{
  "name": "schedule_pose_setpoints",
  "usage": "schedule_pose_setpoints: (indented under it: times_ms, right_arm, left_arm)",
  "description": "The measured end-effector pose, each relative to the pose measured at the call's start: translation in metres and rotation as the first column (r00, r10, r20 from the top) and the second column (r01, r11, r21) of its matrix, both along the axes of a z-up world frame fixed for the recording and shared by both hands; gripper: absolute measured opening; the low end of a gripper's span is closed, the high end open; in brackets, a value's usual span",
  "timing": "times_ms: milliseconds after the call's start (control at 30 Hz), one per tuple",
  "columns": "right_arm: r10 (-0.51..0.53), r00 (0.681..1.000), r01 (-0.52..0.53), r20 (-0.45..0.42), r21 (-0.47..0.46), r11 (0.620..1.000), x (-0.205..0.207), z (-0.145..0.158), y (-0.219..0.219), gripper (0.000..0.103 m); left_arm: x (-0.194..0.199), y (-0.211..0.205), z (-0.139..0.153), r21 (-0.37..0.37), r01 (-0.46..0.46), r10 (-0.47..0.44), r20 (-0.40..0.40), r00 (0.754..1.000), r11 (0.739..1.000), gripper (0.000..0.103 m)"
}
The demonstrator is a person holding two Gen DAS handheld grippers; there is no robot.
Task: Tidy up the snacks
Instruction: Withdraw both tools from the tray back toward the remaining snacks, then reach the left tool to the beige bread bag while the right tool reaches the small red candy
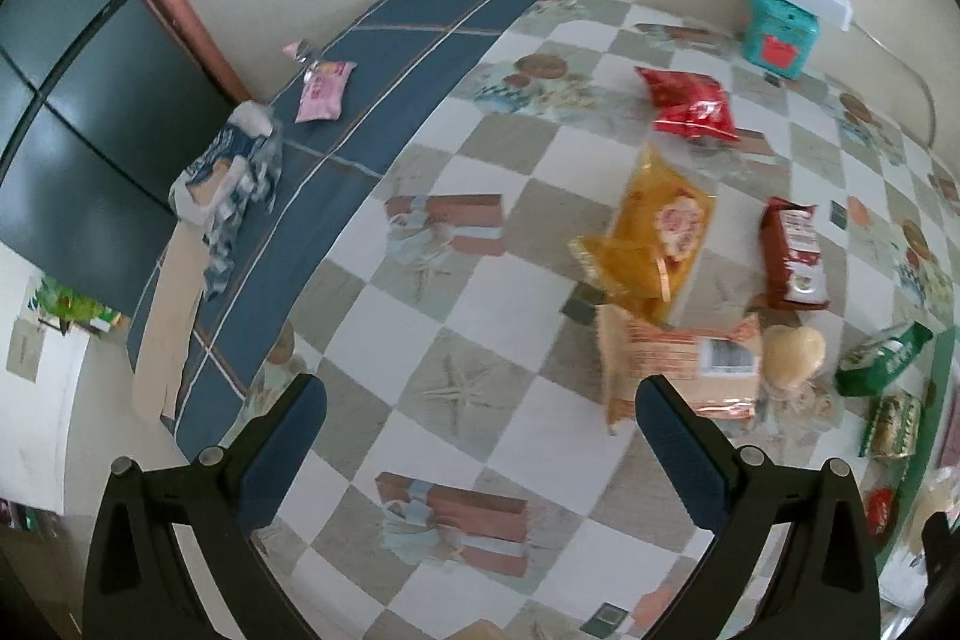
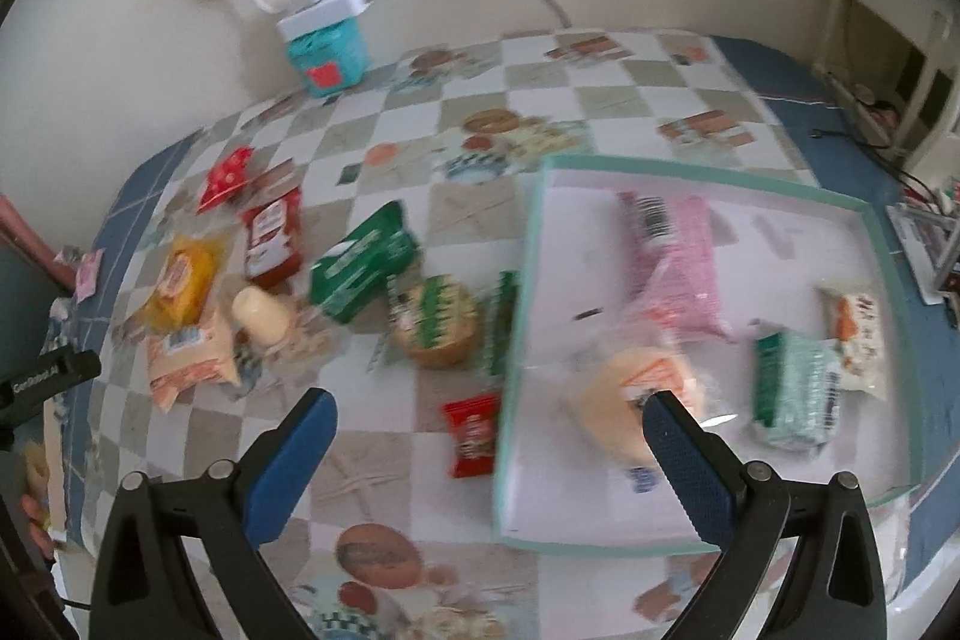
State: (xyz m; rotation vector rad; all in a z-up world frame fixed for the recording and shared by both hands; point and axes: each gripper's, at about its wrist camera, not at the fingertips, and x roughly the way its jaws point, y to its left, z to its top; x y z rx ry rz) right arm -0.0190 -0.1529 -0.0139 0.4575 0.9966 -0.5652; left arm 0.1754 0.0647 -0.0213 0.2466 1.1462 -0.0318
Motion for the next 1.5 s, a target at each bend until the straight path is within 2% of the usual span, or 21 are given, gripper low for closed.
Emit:
schedule_pose_setpoints:
  times_ms: [400,467,667,833,933,1133,1167,1333,1500]
  right_arm:
    - [0.095,0.994,-0.09,-0.059,0.074,0.993,0.028,-0.028,0.022,0.102]
    - [0.1,0.993,-0.094,-0.062,0.09,0.991,0.029,-0.031,0.022,0.095]
    - [0.128,0.99,-0.119,-0.067,0.115,0.986,0.033,-0.036,0.023,0.085]
    - [0.118,0.989,-0.107,-0.094,0.114,0.988,0.036,-0.042,0.02,0.082]
    - [0.111,0.986,-0.099,-0.125,0.101,0.99,0.036,-0.046,0.018,0.075]
    - [0.117,0.983,-0.102,-0.144,0.108,0.989,0.039,-0.05,0.017,0.068]
    - [0.12,0.983,-0.104,-0.14,0.116,0.988,0.039,-0.05,0.018,0.062]
    - [0.162,0.985,-0.145,-0.067,0.207,0.967,0.042,-0.046,0.023,0.055]
    - [0.146,0.984,-0.129,-0.104,0.154,0.98,0.042,-0.045,0.02,0.05]
  left_arm:
    - [0.009,0.01,-0.012,-0.032,0.004,-0.005,-0.042,0.999,0.999,0.103]
    - [0.009,0.009,-0.013,-0.038,0.01,-0.011,-0.045,0.999,0.999,0.102]
    - [0.008,0.006,-0.013,-0.053,0.022,-0.024,-0.048,0.999,0.998,0.102]
    - [0.009,0.005,-0.015,-0.062,0.025,-0.028,-0.056,0.998,0.998,0.102]
    - [0.009,0.006,-0.016,-0.067,0.022,-0.026,-0.06,0.998,0.998,0.102]
    - [0.011,0.007,-0.019,-0.074,0.017,-0.023,-0.071,0.997,0.997,0.102]
    - [0.011,0.007,-0.02,-0.076,0.016,-0.021,-0.073,0.997,0.997,0.102]
    - [0.013,0.008,-0.022,-0.098,0.005,-0.013,-0.086,0.996,0.995,0.102]
    - [0.013,0.008,-0.021,-0.119,-0.007,-0.004,-0.092,0.996,0.993,0.102]
